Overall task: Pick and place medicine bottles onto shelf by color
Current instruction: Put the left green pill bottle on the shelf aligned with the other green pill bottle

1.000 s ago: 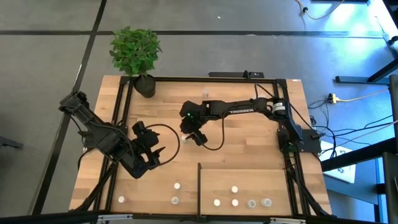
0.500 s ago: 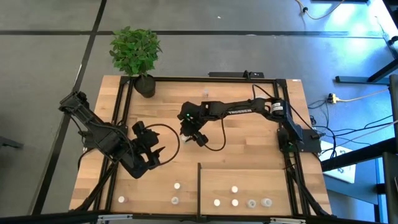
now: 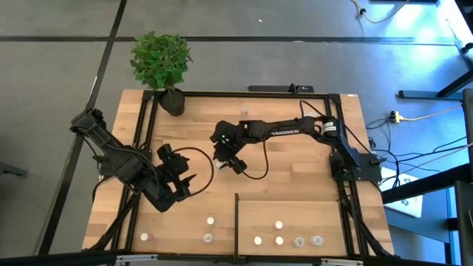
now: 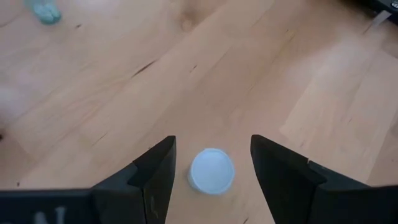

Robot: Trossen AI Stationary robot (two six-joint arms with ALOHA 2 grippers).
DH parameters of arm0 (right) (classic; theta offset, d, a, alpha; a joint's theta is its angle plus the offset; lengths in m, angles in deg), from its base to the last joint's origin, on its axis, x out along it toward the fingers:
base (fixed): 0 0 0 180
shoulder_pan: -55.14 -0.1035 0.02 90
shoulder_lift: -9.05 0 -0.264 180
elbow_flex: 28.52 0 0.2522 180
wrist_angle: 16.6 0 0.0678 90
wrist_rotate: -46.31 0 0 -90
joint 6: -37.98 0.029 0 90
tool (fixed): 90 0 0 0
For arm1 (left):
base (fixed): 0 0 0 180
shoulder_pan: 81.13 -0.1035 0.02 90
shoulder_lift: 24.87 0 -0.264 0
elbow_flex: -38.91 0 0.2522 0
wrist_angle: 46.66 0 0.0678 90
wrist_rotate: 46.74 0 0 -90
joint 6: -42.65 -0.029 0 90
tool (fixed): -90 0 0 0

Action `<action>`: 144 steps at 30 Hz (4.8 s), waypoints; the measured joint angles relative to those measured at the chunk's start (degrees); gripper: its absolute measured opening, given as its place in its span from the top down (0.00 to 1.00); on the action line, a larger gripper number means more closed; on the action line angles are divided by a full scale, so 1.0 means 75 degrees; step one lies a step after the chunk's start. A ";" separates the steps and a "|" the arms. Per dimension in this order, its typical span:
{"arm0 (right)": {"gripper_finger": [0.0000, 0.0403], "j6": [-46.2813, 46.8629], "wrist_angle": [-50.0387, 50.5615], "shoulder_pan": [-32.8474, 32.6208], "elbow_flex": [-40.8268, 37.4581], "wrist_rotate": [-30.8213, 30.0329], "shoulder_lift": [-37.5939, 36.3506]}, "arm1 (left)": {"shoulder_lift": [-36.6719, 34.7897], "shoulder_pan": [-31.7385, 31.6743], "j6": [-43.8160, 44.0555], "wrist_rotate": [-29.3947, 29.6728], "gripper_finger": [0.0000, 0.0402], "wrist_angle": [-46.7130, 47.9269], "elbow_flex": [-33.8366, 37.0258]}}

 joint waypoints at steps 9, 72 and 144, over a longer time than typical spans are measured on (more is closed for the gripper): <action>0.48 0.0000 -0.0123 -0.0003 0.0003 -0.0046 0.0255 | 0.0000 0.0000 -0.0003 0.0000 0.34 0.0001 0.0000; 0.69 0.1231 0.0376 0.0207 0.0010 -0.0772 -0.0450 | 0.0003 -0.0230 -0.0012 -0.0087 0.34 0.0207 0.0000; 0.69 1.0639 0.1679 -0.5758 -0.2280 -0.6858 -0.3436 | 0.0047 0.2232 -0.0470 0.0632 0.34 -0.1219 0.0017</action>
